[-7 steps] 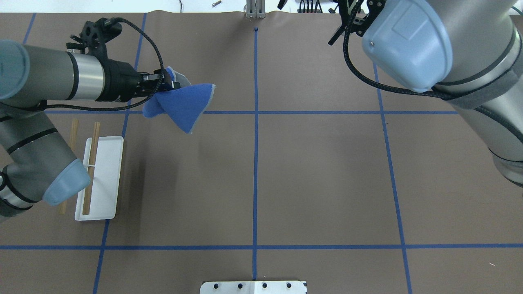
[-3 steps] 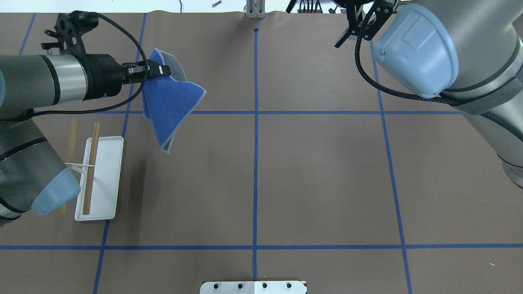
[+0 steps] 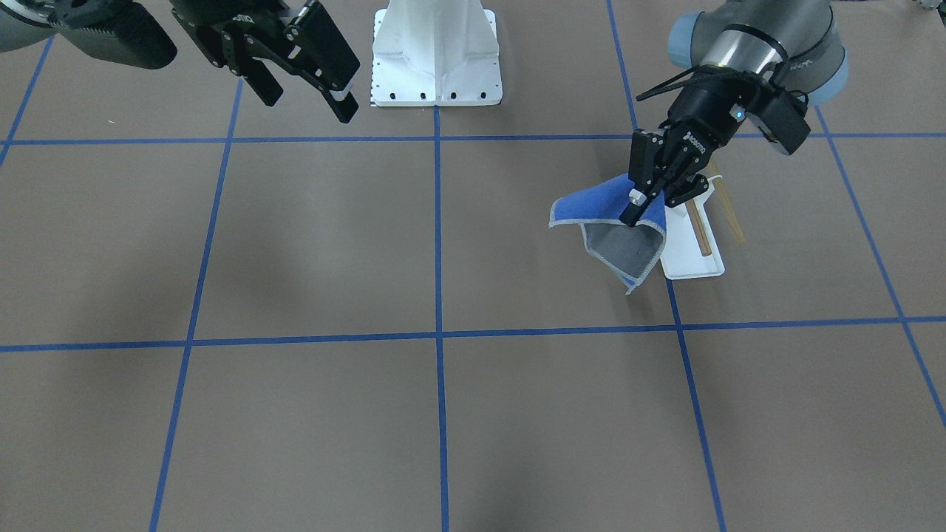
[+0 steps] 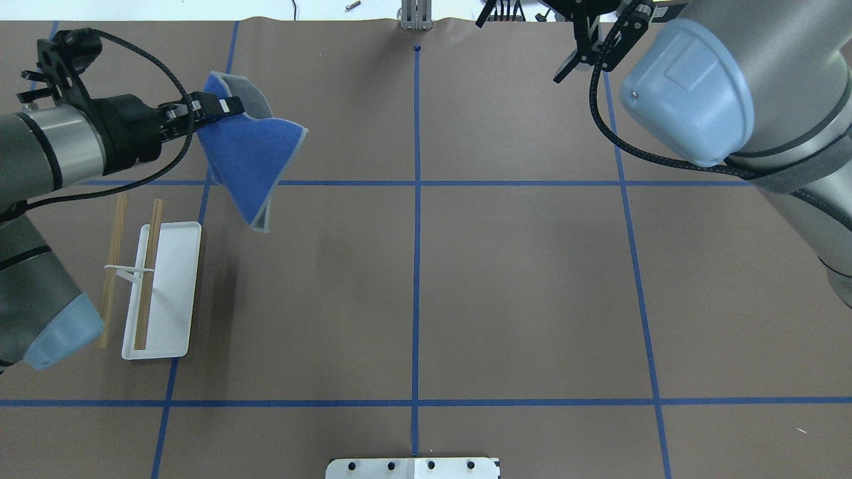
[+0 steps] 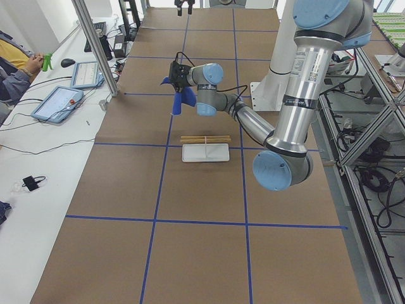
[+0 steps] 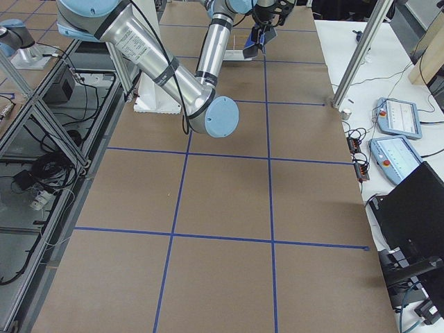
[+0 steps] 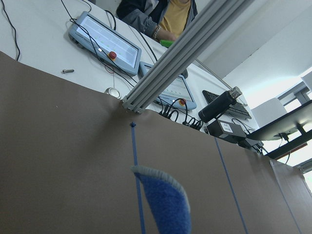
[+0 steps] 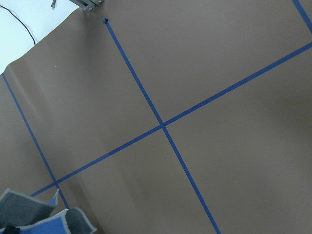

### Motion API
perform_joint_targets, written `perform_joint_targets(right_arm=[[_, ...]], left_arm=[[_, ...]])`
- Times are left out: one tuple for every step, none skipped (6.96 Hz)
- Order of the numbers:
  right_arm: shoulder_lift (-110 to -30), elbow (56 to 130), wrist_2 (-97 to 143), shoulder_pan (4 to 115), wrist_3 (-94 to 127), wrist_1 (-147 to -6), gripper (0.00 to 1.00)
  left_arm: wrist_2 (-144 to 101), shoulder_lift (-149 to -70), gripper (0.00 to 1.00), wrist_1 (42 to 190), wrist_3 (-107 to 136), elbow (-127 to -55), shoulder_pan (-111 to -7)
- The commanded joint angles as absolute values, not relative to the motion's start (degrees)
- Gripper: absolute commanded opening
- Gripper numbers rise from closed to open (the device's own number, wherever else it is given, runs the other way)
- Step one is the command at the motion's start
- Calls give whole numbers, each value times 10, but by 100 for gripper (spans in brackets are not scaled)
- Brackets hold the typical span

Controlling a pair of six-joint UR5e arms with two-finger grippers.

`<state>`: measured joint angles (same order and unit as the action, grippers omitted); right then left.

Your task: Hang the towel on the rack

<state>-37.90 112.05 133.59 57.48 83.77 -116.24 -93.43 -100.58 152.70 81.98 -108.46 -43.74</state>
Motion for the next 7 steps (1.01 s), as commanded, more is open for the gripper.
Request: perform_joint_targets(right_arm=[[-392,1129,1335,574,838,-1158,100],[-395,1132,1335,574,837,-1158,100],[-401,1136,1335,574,835,-1158,100],[-401,1140,1335,574,833,-1158,100],[-401,1140,1336,574,833,-1158,100],[-400,1140,1336,576,833,-1158,100],[-401,1143,1337,577,833,-1159,100]], left_arm=[[-932,-917,0,1632,875,-1080,-403],[-933,-889,0,1681,889,-1064,-381],[-937,-856,0,1727,896,-1050,-370],[-940,-820,0,1754,903,-1049,-370],[-949,-800,0,1764,904,-1049,-370],[-951,-779,0,1782,904,-1046,-371],[-951,-748,0,1817,903,-1033,-373]])
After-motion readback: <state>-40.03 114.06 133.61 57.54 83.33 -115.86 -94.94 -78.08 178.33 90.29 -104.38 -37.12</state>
